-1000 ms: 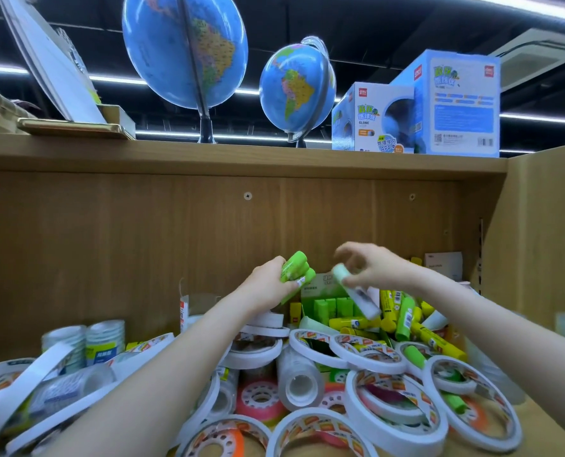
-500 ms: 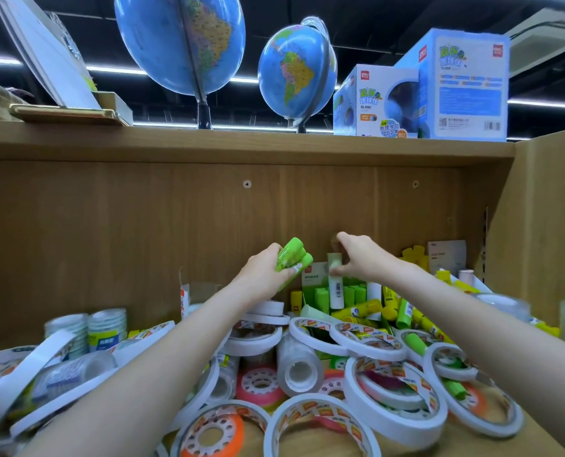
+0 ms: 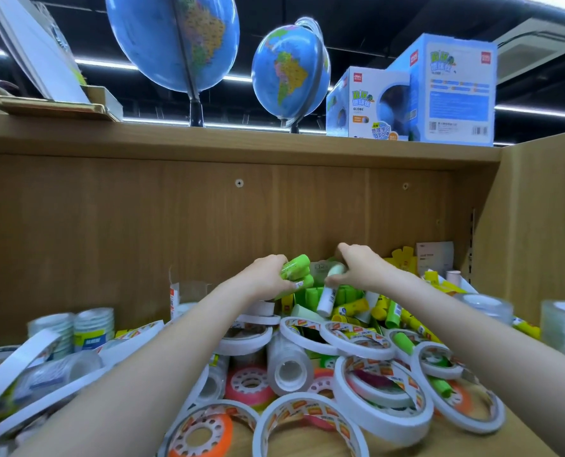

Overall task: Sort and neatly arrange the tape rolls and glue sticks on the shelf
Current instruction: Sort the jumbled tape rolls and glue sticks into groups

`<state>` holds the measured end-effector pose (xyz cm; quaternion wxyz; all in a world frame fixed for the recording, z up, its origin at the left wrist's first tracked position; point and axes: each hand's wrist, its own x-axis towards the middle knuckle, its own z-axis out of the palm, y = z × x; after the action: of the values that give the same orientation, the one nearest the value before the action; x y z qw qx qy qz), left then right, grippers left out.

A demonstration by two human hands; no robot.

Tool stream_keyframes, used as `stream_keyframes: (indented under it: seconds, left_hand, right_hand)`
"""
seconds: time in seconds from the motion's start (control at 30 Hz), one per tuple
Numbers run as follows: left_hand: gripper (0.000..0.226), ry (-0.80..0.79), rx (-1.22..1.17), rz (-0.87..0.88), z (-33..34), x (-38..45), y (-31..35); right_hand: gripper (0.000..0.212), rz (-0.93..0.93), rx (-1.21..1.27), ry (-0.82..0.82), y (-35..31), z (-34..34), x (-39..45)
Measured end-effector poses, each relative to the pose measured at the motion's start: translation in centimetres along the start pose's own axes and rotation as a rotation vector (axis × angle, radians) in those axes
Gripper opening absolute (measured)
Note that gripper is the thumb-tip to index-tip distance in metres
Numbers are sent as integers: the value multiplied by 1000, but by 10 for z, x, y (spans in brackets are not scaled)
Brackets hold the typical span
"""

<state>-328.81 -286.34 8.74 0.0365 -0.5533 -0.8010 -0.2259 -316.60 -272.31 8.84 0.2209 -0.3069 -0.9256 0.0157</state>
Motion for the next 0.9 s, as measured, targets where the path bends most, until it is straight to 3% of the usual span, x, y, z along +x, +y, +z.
stream_keyframes:
  seconds: [0.13,0.23,0.3,0.37,0.47,0.57,0.67,0.77,0.83,0.9]
  left_hand:
    - [34,4,23,-18,4,4,-1]
    - [27,37,-23,-25,2,4,-3]
    - [24,61,-120,1,-1,1,-3]
    - [24,41,-311,75,-2,-2,-2]
    - [23,13,-507,149,-2,-7,5]
    - [19,141,-432,106,-2,-2,7]
    - [14,251,-216,-29,-5,4,8]
    - [28,101,136,-74,-2,8,9]
    - [30,2,253,-78,7,12,10]
    - [24,15,295,-78,17,15,8]
  right_hand:
    - [58,-7,46,-39,5,-2,-2]
    - [46,-31,86,50,11,-10,-4]
    - [37,-50,366,36,13,-15,-6]
    - [31,-112,747,-86,10,-18,-11]
    - [22,-193,1002,-214,1,-21,-19]
    - [14,-136,1093,-140,-2,-23,-20]
    - [6,-10,1049,80,9,-32,-15]
    - [7,88,964,258,26,-45,-12]
    - [7,75,841,269,33,-48,-11]
    - [6,17,668,238,34,-46,-14]
